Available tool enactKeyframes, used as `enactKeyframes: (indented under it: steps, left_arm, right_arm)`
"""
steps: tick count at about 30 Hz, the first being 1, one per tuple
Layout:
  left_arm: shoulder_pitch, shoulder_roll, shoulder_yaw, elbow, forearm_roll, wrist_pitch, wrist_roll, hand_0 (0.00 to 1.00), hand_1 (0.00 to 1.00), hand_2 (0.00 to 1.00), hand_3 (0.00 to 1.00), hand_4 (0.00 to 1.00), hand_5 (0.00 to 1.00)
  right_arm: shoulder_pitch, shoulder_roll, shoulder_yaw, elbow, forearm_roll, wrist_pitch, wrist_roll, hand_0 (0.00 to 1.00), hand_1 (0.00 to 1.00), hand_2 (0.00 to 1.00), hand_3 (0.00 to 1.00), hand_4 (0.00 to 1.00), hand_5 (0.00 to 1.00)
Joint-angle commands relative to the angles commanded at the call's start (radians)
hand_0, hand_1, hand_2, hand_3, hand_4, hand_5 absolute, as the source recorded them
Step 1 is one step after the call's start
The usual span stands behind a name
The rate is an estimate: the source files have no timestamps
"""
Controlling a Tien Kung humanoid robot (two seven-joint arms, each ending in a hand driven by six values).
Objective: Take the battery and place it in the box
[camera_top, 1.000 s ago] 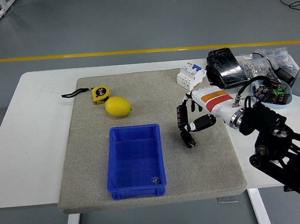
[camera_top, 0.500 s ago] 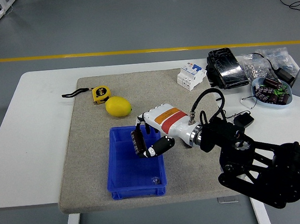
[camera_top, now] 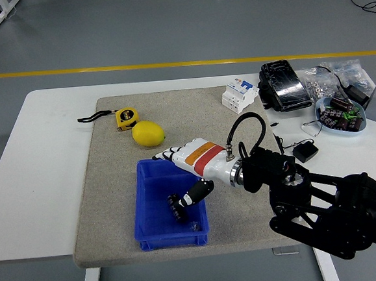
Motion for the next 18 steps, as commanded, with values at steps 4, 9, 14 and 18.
enactKeyframes:
  steps: [4, 9, 14, 18]
  left_arm:
    - [0.003, 0.001, 0.001, 0.001, -0.002, 0.0, -0.001, 0.55, 0.574, 0.63, 0.583, 0.629, 0.603]
    - [0.004, 0.003, 0.003, 0.002, -0.01, 0.0, -0.003, 0.55, 0.573, 0.63, 0.584, 0.63, 0.604]
    - [0.007, 0.004, -0.003, 0.004, -0.007, -0.001, -0.003, 0.55, 0.573, 0.629, 0.584, 0.631, 0.604]
    - [0.007, 0.003, -0.002, 0.004, -0.005, -0.001, -0.002, 0.55, 0.573, 0.629, 0.584, 0.631, 0.604]
  right_arm:
    - [0.002, -0.022, 0.025, 0.021, -0.004, 0.008, 0.002, 0.387, 0.544, 0.888, 0.937, 0.998, 0.448]
    - [0.016, -0.095, 0.033, 0.065, -0.024, 0.005, 0.002, 0.382, 0.536, 0.863, 0.924, 0.998, 0.444]
    - [0.034, -0.182, 0.0, 0.06, -0.042, -0.005, 0.027, 0.377, 0.526, 0.838, 0.869, 0.998, 0.439]
    - [0.032, -0.223, -0.043, -0.007, 0.001, -0.018, 0.068, 0.377, 0.526, 0.838, 0.869, 0.998, 0.439]
